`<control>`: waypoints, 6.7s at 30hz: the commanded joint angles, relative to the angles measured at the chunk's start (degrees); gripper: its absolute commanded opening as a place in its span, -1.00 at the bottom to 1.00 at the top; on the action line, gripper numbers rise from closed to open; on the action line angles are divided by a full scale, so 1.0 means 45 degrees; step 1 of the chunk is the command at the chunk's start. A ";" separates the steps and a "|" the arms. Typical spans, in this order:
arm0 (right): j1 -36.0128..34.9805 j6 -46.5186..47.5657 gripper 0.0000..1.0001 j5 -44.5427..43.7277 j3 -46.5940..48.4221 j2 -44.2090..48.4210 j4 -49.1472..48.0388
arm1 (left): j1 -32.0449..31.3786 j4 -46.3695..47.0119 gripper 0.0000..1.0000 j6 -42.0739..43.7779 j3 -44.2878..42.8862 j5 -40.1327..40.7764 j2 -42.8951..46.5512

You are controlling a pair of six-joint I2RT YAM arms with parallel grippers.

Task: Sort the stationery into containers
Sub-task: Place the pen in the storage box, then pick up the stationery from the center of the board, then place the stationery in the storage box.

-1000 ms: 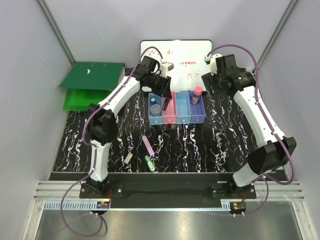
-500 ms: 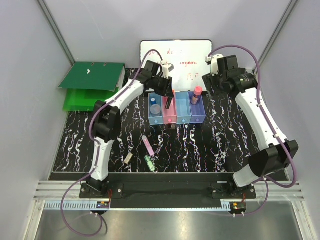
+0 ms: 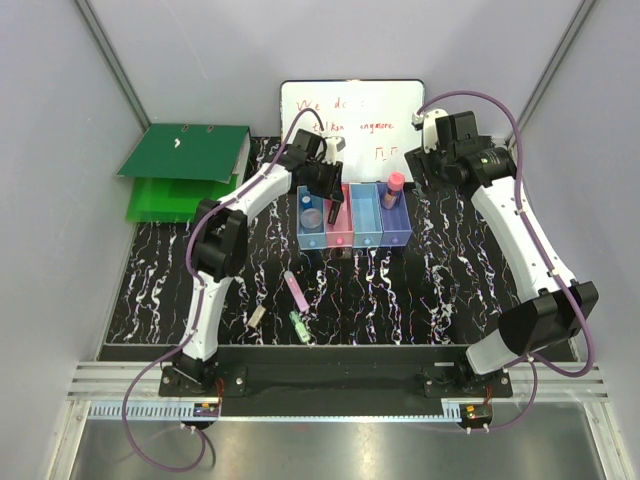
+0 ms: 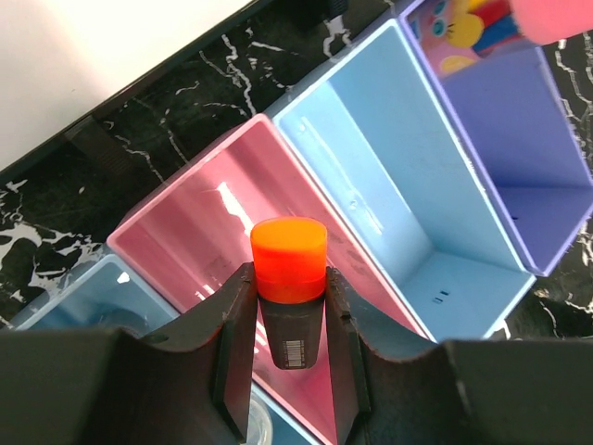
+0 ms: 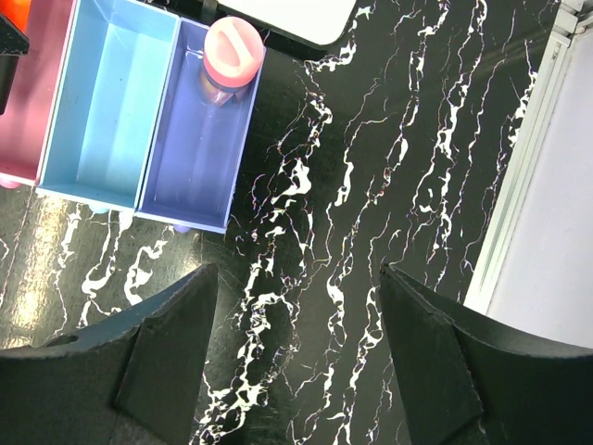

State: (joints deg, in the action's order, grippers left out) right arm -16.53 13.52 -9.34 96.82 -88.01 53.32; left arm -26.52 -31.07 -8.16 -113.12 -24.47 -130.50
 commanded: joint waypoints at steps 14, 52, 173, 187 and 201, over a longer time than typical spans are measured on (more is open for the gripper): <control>0.0100 -0.0172 0.56 0.0162 0.0478 0.0338 -0.0423 | 0.0074 0.0049 0.32 0.0349 -0.0233 0.0379 -0.0161; -0.0095 0.1234 0.54 0.2604 0.0517 0.1158 0.0690 | -0.2094 -0.2803 0.63 2.2397 1.2441 0.2977 1.1207; -0.1286 -0.2692 0.04 0.7740 -0.3487 0.3326 -0.6985 | -0.2309 0.4249 -1.00 0.0662 0.3967 -0.4602 0.7633; -0.1267 -0.2809 -0.64 0.7506 -0.3488 0.3268 -0.7161 | -0.2290 0.4307 -1.00 0.0545 0.3575 -0.4738 0.7398; -0.1267 -0.2556 -1.00 0.7331 -0.3311 0.3268 -0.7005 | -0.2309 0.3372 0.92 0.1520 0.4843 -0.4641 0.8119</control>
State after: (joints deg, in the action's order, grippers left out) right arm -22.02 0.34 25.04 80.64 -74.15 23.40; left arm -37.01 -14.50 -3.88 -93.43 -44.88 -97.34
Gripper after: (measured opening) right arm 0.331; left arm 0.809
